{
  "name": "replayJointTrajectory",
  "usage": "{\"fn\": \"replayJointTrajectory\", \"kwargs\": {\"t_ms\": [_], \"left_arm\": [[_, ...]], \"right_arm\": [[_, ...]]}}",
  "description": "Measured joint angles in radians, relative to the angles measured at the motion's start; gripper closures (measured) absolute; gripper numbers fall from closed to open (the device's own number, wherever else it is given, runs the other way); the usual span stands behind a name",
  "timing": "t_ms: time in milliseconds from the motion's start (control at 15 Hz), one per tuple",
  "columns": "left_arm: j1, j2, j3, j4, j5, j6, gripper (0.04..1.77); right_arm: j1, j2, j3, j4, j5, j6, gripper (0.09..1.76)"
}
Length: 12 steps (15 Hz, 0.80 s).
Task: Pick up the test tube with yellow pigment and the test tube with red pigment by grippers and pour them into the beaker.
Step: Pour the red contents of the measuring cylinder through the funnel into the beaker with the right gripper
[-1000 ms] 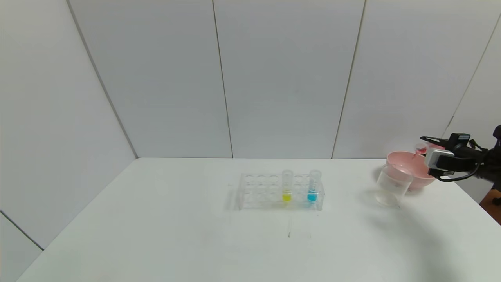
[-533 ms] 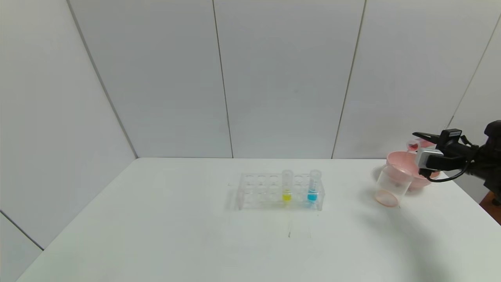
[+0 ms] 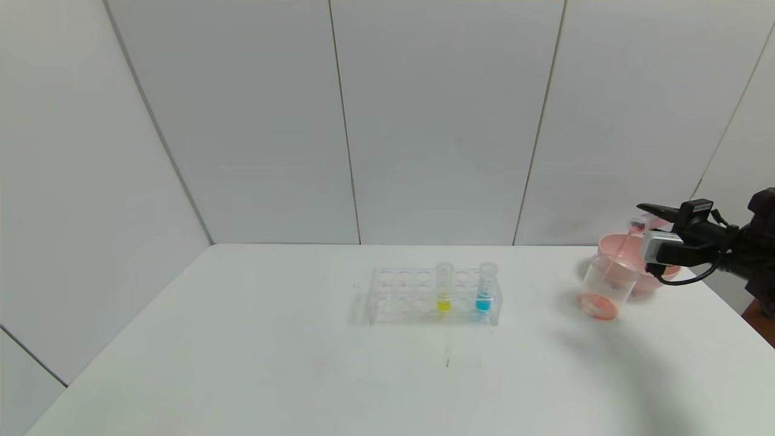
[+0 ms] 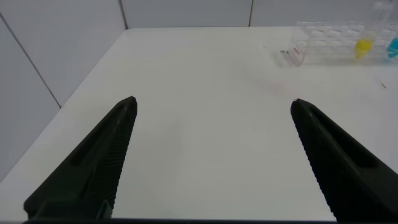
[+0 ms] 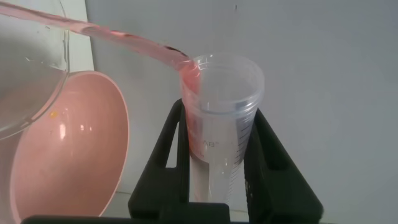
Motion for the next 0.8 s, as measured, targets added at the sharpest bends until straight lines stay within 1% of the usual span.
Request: {"fn": "replayJointTrajectory", "kwargs": {"t_ms": [467,800], "left_arm": [[0.000,0.000,0.000,0.000,0.000,0.000,0.05],[0.000,0.000,0.000,0.000,0.000,0.000,0.05]], "right_arm": [[-0.010,0.009,0.016,-0.025,-0.002,-0.026,1.29],[-0.010,0.013,0.017,-0.048,-0.021,-0.036,1.29]]}}
